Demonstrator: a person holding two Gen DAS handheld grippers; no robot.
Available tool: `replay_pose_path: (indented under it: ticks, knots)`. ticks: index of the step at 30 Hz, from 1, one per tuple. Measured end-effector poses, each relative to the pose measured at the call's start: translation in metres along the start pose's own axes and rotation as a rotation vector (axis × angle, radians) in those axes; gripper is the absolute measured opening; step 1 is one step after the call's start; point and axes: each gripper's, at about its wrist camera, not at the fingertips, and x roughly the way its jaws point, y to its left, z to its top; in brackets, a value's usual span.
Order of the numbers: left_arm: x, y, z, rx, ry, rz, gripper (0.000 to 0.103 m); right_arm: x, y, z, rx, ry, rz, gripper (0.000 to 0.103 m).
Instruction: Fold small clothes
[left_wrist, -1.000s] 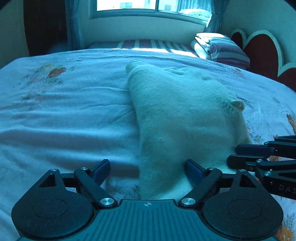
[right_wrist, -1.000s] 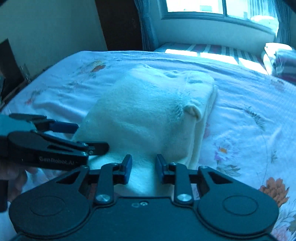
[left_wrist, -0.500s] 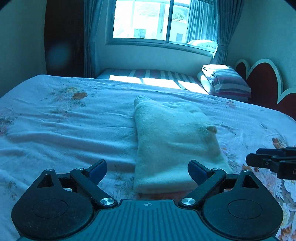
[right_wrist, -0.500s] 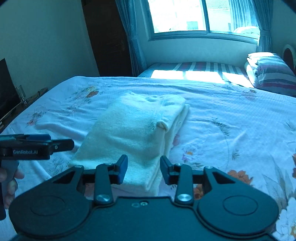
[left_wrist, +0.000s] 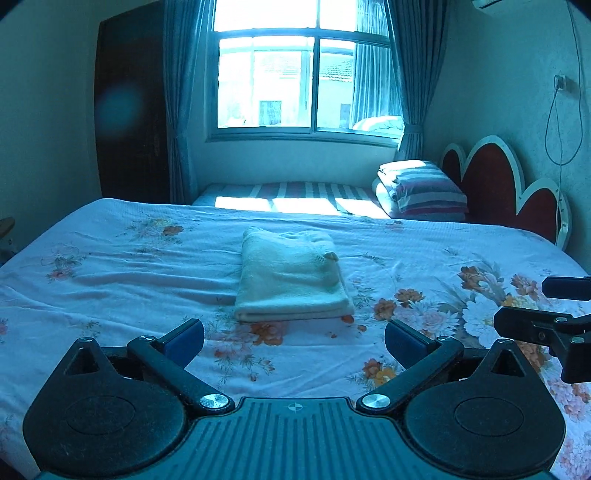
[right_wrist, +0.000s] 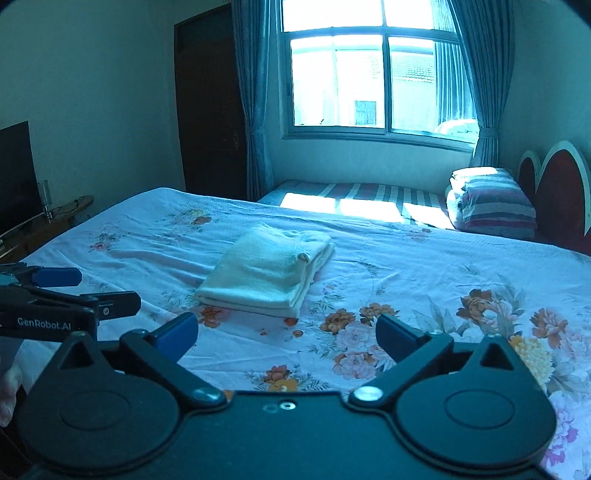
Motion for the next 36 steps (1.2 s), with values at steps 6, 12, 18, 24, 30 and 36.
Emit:
replay_pose_path:
  ticks: [6,12,18,24,30,36]
  knots:
    - [-0.046,-0.014,-0.013,0.020,-0.042,0.004,0.103,-0.041,0.008,-0.009,0.013,-0.045,-0.020,0.102]
    - [-0.078,-0.023,-0.023,0.005,-0.074,0.000,0.103,-0.068,0.011,-0.020,0.018,-0.064,-0.041,0.102]
    - [-0.095,-0.024,-0.028,-0.005,-0.092,0.015,0.103,-0.078,0.012,-0.025,0.025,-0.070,-0.035,0.102]
    - [-0.100,-0.025,-0.029,-0.011,-0.100,0.014,0.103,-0.085,0.012,-0.025,0.021,-0.084,-0.031,0.102]
    - [-0.100,-0.029,-0.027,-0.002,-0.109,0.008,0.103,-0.086,0.012,-0.024,0.023,-0.090,-0.036,0.102]
    - [-0.096,-0.029,-0.026,0.004,-0.106,-0.002,0.103,-0.087,0.013,-0.025,0.027,-0.084,-0.046,0.102]
